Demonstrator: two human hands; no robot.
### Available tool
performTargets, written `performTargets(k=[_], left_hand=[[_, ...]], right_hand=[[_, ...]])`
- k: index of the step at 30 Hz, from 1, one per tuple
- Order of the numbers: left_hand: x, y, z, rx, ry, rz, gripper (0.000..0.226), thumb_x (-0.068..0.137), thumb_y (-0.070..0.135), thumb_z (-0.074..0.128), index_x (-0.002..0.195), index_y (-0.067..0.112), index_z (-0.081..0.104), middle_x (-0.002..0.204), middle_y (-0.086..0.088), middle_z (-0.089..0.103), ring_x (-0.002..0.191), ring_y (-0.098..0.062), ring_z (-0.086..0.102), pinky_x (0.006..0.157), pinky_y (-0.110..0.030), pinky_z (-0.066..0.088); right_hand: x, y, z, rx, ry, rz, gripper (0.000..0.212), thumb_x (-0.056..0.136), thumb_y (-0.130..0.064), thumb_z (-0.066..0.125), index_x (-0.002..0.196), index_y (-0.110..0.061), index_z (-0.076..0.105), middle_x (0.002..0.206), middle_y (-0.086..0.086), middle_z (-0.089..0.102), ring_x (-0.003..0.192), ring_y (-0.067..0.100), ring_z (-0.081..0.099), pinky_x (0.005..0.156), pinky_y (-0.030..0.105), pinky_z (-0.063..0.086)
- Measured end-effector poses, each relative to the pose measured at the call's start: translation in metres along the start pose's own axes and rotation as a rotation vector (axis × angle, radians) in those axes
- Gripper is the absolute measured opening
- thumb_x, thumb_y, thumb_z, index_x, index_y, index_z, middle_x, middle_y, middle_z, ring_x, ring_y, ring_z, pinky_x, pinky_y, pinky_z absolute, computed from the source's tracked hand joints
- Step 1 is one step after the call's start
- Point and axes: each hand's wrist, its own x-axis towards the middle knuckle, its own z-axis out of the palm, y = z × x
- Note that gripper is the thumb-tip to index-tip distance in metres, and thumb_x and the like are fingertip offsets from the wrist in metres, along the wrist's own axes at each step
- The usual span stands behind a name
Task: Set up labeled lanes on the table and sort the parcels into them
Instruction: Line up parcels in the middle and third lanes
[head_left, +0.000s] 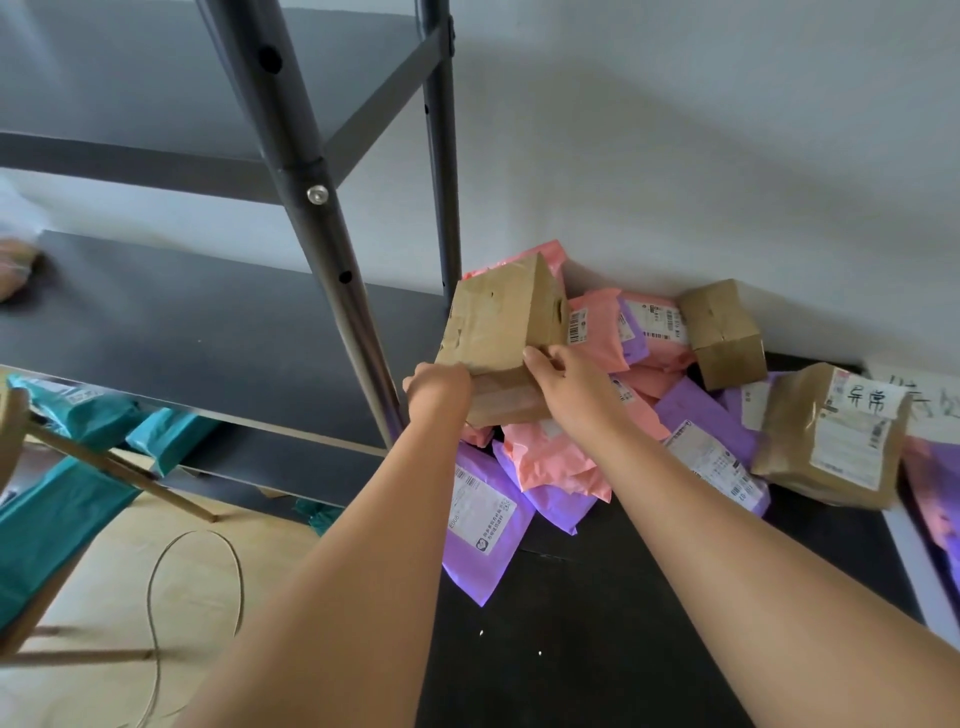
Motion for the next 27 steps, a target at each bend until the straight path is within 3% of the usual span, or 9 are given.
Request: performTargets(k=[5, 11, 14, 16, 18, 21, 23, 25, 27], left_hand=[[-0.027, -0.004, -0.006, -0.03, -0.038, 0.03, 0.038, 0.087, 0.023, 0.058, 0.117, 0.0, 0.06, 0.124, -0.02, 0.061, 0.095, -0.032, 0.064, 0.071, -0.028, 0.044], [-0.077, -0.009, -0.016, -0.064, -0.004, 0.108, 0.052, 0.076, 0.027, 0.062, 0.121, 0.002, 0.059, 0.122, -0.016, 0.063, 0.101, -0.029, 0.066, 0.051, -0.027, 0.036], [-0.117, -0.018, -0.021, -0.143, 0.005, 0.135, 0.048, 0.079, 0.024, 0.064, 0.12, -0.001, 0.058, 0.092, -0.008, 0.064, 0.071, -0.022, 0.061, 0.049, -0.026, 0.033], [-0.146, -0.029, -0.02, -0.174, 0.013, 0.146, 0.037, 0.084, 0.021, 0.066, 0.115, 0.004, 0.06, 0.089, -0.005, 0.063, 0.067, -0.017, 0.055, 0.052, -0.026, 0.036], [-0.175, -0.044, -0.016, -0.222, 0.01, 0.141, 0.027, 0.087, 0.019, 0.068, 0.11, 0.009, 0.059, 0.096, -0.003, 0.065, 0.081, -0.019, 0.058, 0.063, -0.028, 0.041], [-0.219, -0.072, -0.006, -0.295, -0.019, 0.109, 0.033, 0.086, 0.017, 0.072, 0.117, 0.012, 0.062, 0.106, -0.001, 0.066, 0.095, -0.02, 0.06, 0.071, -0.027, 0.044], [-0.242, -0.094, 0.002, -0.327, -0.039, 0.085, 0.043, 0.083, 0.017, 0.076, 0.123, 0.012, 0.061, 0.108, -0.001, 0.066, 0.095, -0.02, 0.062, 0.068, -0.027, 0.049], [-0.261, -0.116, 0.011, -0.335, -0.068, 0.037, 0.053, 0.079, 0.015, 0.08, 0.128, 0.012, 0.058, 0.107, 0.0, 0.064, 0.099, -0.024, 0.064, 0.082, -0.038, 0.055], [-0.277, -0.138, 0.018, -0.314, -0.125, 0.019, 0.039, 0.079, 0.01, 0.079, 0.114, 0.015, 0.064, 0.096, 0.002, 0.065, 0.096, -0.025, 0.064, 0.092, -0.042, 0.055]], right_hand=[[-0.017, -0.001, -0.016, -0.022, 0.019, 0.011, 0.038, 0.101, -0.044, 0.047, 0.111, -0.013, 0.068, 0.095, 0.005, 0.066, 0.089, 0.023, 0.057, 0.074, 0.032, 0.041], [-0.057, -0.002, -0.044, 0.002, 0.082, 0.021, 0.033, 0.097, -0.033, 0.051, 0.077, -0.01, 0.065, 0.063, 0.003, 0.054, 0.077, 0.028, 0.055, 0.059, 0.033, 0.035], [-0.091, 0.001, -0.06, 0.054, 0.095, 0.015, 0.029, 0.095, -0.028, 0.055, 0.076, -0.008, 0.064, 0.064, 0.007, 0.055, 0.073, 0.025, 0.051, 0.059, 0.034, 0.032], [-0.119, 0.006, -0.072, 0.113, 0.111, 0.027, 0.027, 0.094, -0.025, 0.058, 0.084, -0.002, 0.067, 0.075, 0.012, 0.062, 0.078, 0.024, 0.054, 0.064, 0.034, 0.036], [-0.149, 0.017, -0.082, 0.179, 0.123, 0.049, 0.028, 0.091, -0.023, 0.06, 0.096, 0.004, 0.068, 0.088, 0.019, 0.067, 0.087, 0.03, 0.061, 0.073, 0.04, 0.045], [-0.195, 0.041, -0.095, 0.193, 0.106, 0.095, 0.035, 0.094, -0.021, 0.059, 0.114, 0.008, 0.064, 0.114, 0.027, 0.062, 0.111, 0.04, 0.057, 0.095, 0.052, 0.045], [-0.219, 0.063, -0.098, 0.199, 0.076, 0.103, 0.029, 0.096, -0.026, 0.058, 0.104, 0.0, 0.068, 0.101, 0.019, 0.066, 0.102, 0.033, 0.061, 0.084, 0.045, 0.049], [-0.241, 0.084, -0.096, 0.197, 0.069, 0.122, 0.025, 0.097, -0.036, 0.058, 0.088, -0.014, 0.066, 0.08, 0.002, 0.062, 0.084, 0.02, 0.06, 0.067, 0.032, 0.043], [-0.259, 0.107, -0.092, 0.182, 0.083, 0.154, 0.022, 0.096, -0.04, 0.058, 0.091, -0.019, 0.065, 0.08, -0.007, 0.06, 0.078, 0.011, 0.057, 0.065, 0.029, 0.042]])
